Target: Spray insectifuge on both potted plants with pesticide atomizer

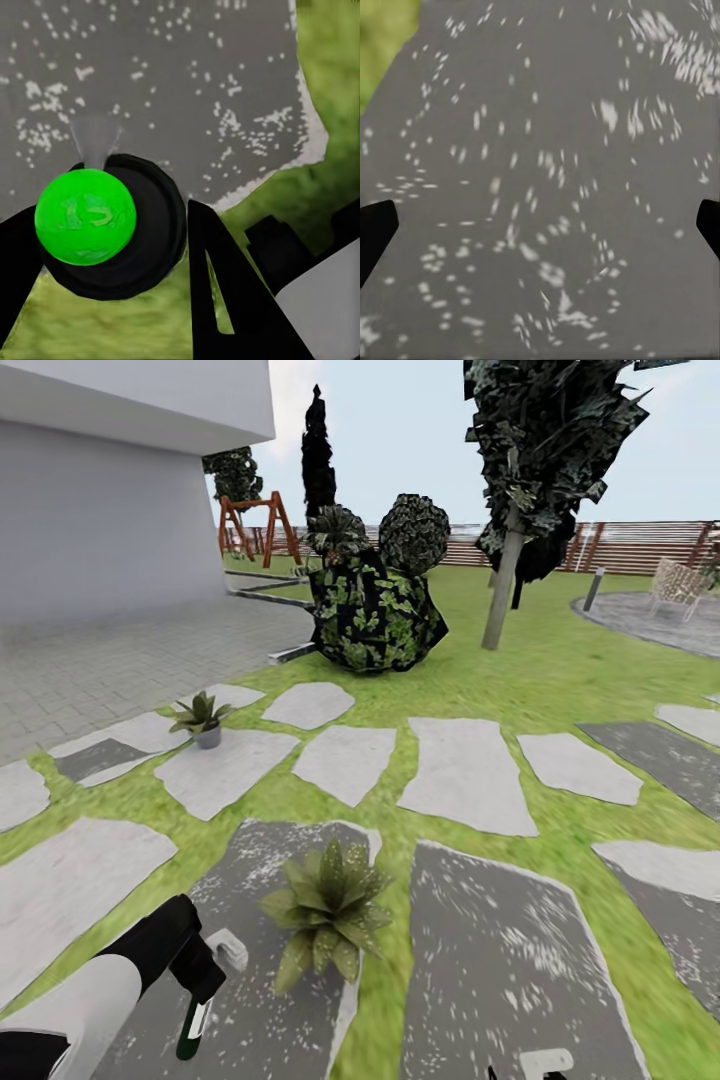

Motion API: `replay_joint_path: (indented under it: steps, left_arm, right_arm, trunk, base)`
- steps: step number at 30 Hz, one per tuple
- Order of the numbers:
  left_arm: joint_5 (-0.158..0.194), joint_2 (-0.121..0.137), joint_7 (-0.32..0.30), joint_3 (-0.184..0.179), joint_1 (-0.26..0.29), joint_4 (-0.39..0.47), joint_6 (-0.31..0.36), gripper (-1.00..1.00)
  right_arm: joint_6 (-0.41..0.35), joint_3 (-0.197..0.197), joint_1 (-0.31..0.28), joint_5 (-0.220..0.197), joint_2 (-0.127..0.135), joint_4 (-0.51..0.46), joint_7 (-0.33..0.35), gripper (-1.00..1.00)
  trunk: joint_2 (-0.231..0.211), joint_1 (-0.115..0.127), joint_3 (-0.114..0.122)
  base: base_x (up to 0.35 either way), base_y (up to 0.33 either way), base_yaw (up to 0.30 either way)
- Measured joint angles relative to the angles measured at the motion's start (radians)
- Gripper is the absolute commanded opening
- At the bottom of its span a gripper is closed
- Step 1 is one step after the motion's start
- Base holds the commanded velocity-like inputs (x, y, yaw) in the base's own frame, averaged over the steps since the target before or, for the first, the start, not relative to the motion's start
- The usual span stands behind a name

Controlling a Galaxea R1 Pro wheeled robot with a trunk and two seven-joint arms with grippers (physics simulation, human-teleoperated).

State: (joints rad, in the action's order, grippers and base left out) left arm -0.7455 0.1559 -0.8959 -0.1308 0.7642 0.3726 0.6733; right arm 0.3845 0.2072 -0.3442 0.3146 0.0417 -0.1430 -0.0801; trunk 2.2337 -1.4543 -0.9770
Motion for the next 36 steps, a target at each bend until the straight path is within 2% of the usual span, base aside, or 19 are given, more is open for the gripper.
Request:
replay_joint_path:
  steps: [12, 22, 36]
  left_arm:
    - [0.000, -0.001, 0.000, 0.001, 0.000, 0.001, -0.009, -1.00]
    - [0.001, -0.006, 0.000, 0.002, 0.000, 0.000, -0.009, -1.00]
    - [0.000, -0.005, 0.001, 0.002, 0.000, 0.001, -0.010, -1.00]
  right_arm:
    - [0.000, 0.000, 0.000, 0.000, 0.000, 0.000, -0.001, 1.00]
    - [0.000, 0.000, 0.000, 0.000, 0.000, -0.001, -0.001, 1.00]
    - [0.000, 0.000, 0.000, 0.000, 0.000, -0.001, -0.001, 1.00]
  trunk:
    - [0.000, -0.001, 0.000]
    - [0.000, -0.001, 0.000]
    - [0.000, 0.000, 0.000]
  base:
    - [-0.037, 0.005, -0.043]
    - [-0.245, 0.188, -0.255]
    - [-0.006, 0.017, -0.249]
